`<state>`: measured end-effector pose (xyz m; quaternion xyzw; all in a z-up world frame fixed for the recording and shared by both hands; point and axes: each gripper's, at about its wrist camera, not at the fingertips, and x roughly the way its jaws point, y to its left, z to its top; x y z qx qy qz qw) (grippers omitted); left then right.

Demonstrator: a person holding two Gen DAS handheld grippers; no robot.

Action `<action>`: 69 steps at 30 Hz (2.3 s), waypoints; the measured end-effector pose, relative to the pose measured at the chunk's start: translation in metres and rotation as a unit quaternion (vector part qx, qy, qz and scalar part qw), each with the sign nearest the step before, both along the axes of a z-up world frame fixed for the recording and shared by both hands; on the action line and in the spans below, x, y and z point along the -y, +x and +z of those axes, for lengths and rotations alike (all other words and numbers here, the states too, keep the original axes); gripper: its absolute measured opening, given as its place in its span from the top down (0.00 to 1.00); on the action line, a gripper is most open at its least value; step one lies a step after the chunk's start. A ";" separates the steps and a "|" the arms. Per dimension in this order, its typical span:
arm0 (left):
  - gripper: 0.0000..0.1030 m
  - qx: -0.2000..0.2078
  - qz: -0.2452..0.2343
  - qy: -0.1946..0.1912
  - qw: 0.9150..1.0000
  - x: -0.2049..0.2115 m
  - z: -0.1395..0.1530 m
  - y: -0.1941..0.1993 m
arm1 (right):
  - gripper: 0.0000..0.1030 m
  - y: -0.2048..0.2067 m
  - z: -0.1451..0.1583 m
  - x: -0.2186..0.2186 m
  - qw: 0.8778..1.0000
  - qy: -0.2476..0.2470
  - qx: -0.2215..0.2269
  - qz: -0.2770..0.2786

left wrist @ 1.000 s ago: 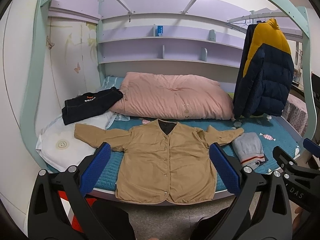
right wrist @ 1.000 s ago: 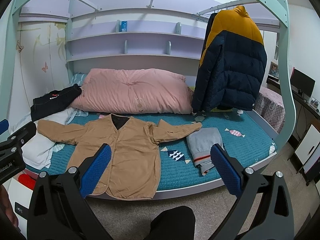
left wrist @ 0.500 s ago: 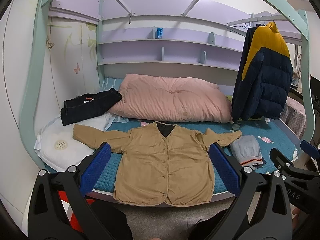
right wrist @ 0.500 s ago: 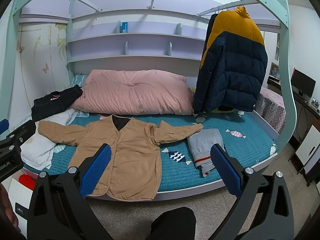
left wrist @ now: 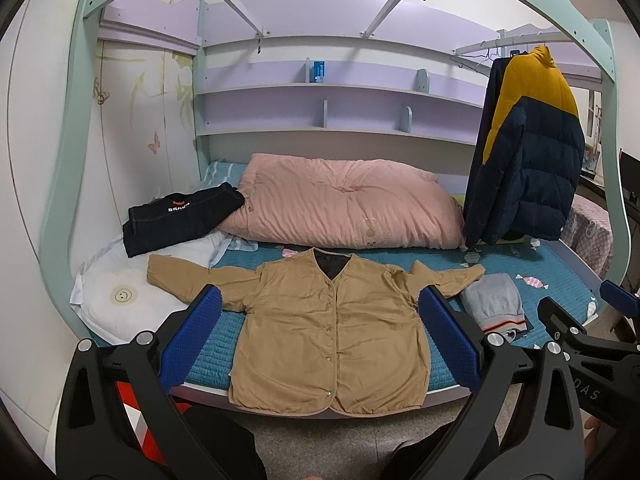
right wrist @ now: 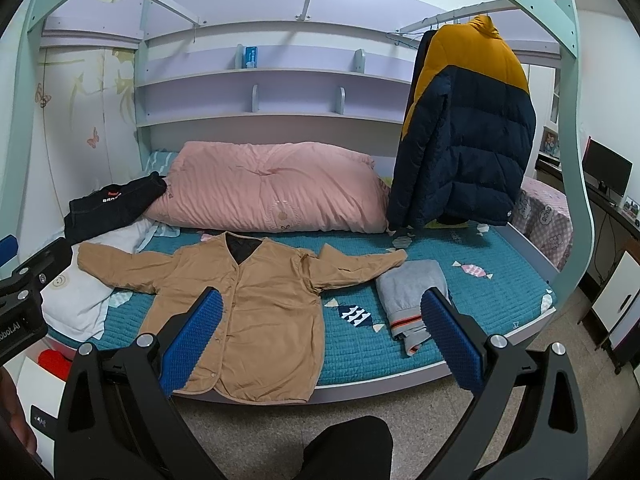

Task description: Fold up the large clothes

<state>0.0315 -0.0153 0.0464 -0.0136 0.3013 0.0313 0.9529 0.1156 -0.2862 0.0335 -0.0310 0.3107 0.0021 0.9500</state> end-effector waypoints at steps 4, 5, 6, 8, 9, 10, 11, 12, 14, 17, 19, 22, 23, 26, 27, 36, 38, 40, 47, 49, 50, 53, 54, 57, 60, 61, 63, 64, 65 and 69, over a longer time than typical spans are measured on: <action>0.04 0.000 -0.001 0.001 1.000 0.000 0.000 -0.001 | 0.07 0.000 0.000 -0.001 1.000 0.000 0.000 0.000; 0.04 0.000 -0.001 0.001 1.000 0.000 0.000 -0.001 | 0.07 0.000 0.000 -0.001 1.000 0.000 -0.001 0.000; 0.04 0.000 -0.001 0.000 1.000 0.000 0.000 -0.001 | 0.07 -0.001 0.000 -0.001 1.000 0.001 0.000 0.000; 0.04 0.001 0.000 0.002 1.000 0.001 0.001 -0.001 | 0.07 -0.001 0.000 -0.001 1.000 0.000 -0.002 -0.001; 0.04 -0.001 0.000 0.002 1.000 0.000 0.000 0.000 | 0.07 -0.001 0.000 -0.001 1.000 0.001 -0.002 -0.001; 0.04 -0.001 -0.001 0.001 1.000 0.000 0.001 -0.001 | 0.07 -0.001 0.000 -0.001 1.000 0.001 -0.002 -0.001; 0.04 -0.001 -0.001 0.001 1.000 0.000 0.001 -0.001 | 0.07 -0.002 0.000 0.000 1.000 0.002 -0.002 -0.002; 0.04 -0.002 0.000 0.001 1.000 0.000 0.001 0.000 | 0.07 -0.002 0.001 -0.001 1.000 0.002 -0.002 -0.002; 0.04 -0.001 0.001 0.001 1.000 0.001 0.002 -0.001 | 0.07 -0.002 0.001 0.000 1.000 0.002 -0.002 -0.001; 0.04 -0.001 0.000 0.004 1.000 0.002 0.002 -0.001 | 0.07 -0.003 0.000 0.000 1.000 0.002 -0.004 0.000; 0.04 -0.001 0.000 0.006 1.000 0.002 0.003 -0.001 | 0.07 -0.003 0.000 0.001 1.000 0.002 -0.004 0.000; 0.04 0.000 0.001 0.005 1.000 0.003 0.004 0.000 | 0.07 -0.003 0.000 0.002 1.000 0.003 -0.004 0.001; 0.04 -0.001 0.002 0.006 1.000 0.003 0.004 0.000 | 0.07 -0.003 0.001 0.001 1.000 0.002 -0.004 0.000; 0.04 -0.002 0.001 0.004 1.000 0.003 0.003 0.000 | 0.07 -0.003 0.000 0.001 1.000 0.003 -0.005 0.000; 0.04 -0.003 0.000 0.005 1.000 0.003 0.003 0.000 | 0.07 -0.003 0.000 0.002 1.000 0.002 -0.005 0.000; 0.04 0.034 0.008 0.028 0.999 0.007 0.005 -0.006 | 0.07 -0.004 -0.001 0.001 1.000 0.003 -0.007 0.000; 0.04 0.037 0.006 0.025 0.999 0.006 0.006 -0.006 | 0.07 -0.003 -0.001 0.000 1.000 0.002 -0.007 -0.001; 0.04 0.031 0.001 0.028 0.999 0.006 0.005 -0.004 | 0.07 -0.004 -0.001 0.001 1.000 0.003 -0.007 0.000; 0.04 0.027 0.000 0.042 0.999 0.009 0.002 -0.002 | 0.07 -0.004 -0.003 -0.001 1.000 0.002 -0.011 0.000; 0.04 0.022 0.001 0.036 0.999 0.007 0.000 -0.001 | 0.07 -0.002 -0.003 -0.001 1.000 0.003 -0.011 0.001; 0.04 0.020 0.003 0.034 0.999 0.006 -0.001 -0.001 | 0.07 -0.002 -0.004 -0.001 1.000 0.003 -0.011 0.000; 0.04 0.016 0.006 0.031 0.999 0.004 -0.003 0.000 | 0.07 -0.002 -0.004 -0.001 1.000 0.002 -0.012 0.001; 0.04 0.016 0.007 0.031 0.999 0.004 -0.003 0.000 | 0.07 -0.002 -0.004 -0.001 1.000 0.003 -0.012 0.000; 0.04 0.013 0.008 0.030 0.999 0.004 -0.005 0.001 | 0.07 -0.001 -0.004 -0.001 1.000 0.002 -0.012 0.001; 0.04 0.012 0.009 0.030 0.999 0.004 -0.006 0.000 | 0.07 -0.001 -0.004 -0.001 1.000 0.002 -0.012 0.001; 0.04 0.012 0.008 0.030 0.999 0.004 -0.006 0.000 | 0.07 -0.001 -0.004 -0.001 1.000 0.002 -0.012 0.001; 0.04 0.011 0.010 0.030 0.999 0.004 -0.006 0.000 | 0.07 -0.001 -0.004 -0.001 1.000 0.003 -0.013 0.001; 0.04 0.011 0.009 0.030 0.999 0.004 -0.006 0.000 | 0.07 -0.001 -0.004 -0.001 1.000 0.003 -0.013 0.001; 0.04 0.010 0.010 0.030 0.999 0.004 -0.007 -0.001 | 0.07 -0.002 -0.004 -0.002 1.000 0.003 -0.013 0.001; 0.04 0.007 0.007 0.031 0.999 0.005 -0.009 0.000 | 0.07 -0.001 -0.006 0.000 1.000 0.004 -0.013 0.001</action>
